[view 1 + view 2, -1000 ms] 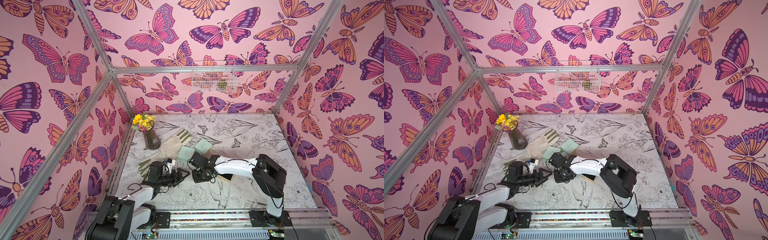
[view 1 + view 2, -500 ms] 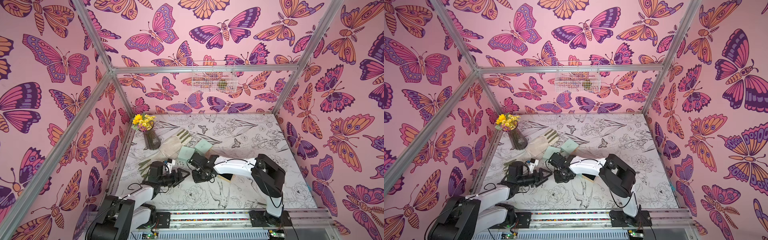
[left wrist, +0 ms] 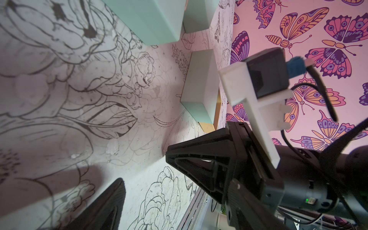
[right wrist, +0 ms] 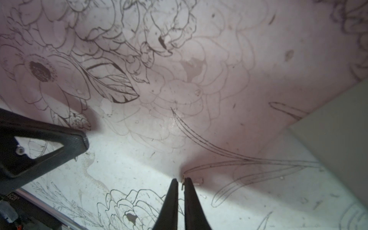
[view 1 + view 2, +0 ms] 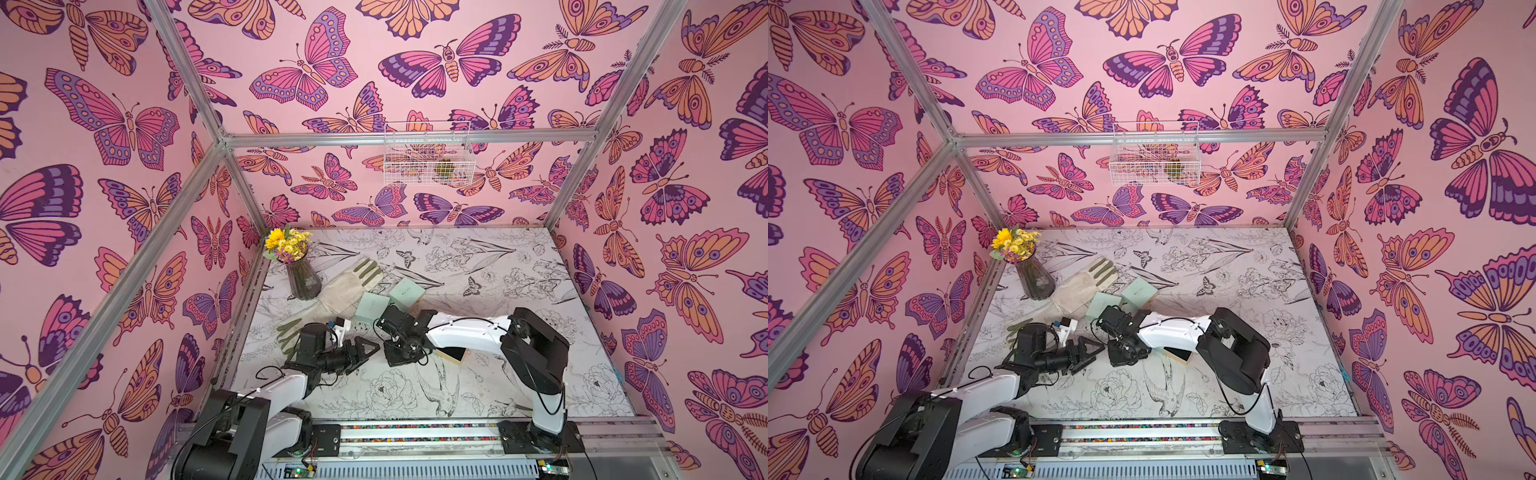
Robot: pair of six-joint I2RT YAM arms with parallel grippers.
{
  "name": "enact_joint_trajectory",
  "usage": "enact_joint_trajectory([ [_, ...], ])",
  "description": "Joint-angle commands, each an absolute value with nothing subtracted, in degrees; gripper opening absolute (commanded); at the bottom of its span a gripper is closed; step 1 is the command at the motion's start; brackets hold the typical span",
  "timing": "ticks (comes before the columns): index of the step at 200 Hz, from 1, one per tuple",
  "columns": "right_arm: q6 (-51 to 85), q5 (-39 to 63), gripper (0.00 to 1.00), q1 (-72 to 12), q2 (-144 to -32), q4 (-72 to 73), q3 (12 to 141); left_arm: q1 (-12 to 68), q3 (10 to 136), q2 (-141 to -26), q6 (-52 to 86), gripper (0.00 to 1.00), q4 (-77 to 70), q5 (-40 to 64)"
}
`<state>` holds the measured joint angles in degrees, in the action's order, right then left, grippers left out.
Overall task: Place the earrings into the drawer-style jewelry box
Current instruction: Pick up the earring from the center of the board.
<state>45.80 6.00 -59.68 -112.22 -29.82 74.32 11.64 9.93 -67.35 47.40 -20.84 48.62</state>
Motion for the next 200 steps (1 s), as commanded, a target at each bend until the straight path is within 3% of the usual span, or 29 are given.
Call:
enact_joint_trajectory([
  [1, 45.1, 5.0, 0.09, -59.9, -113.3, -31.5, 75.9, 11.3, 10.3, -67.7, 46.3, 0.83, -19.6, 49.0],
  [110, 46.4, 7.5, 0.00, -58.7, -105.9, -28.1, 72.5, 12.2, 11.8, -63.5, 45.8, 0.84, -16.5, 47.1],
  [155, 51.4, 13.9, 0.00, -53.5, -96.6, -18.8, 62.1, 18.8, 18.1, -63.5, 41.9, 0.85, -12.1, 40.6],
  [200, 55.5, 17.0, 0.00, -45.3, -84.6, -14.8, 50.7, 26.5, 29.5, -74.7, 37.3, 0.86, -11.2, 37.6],
])
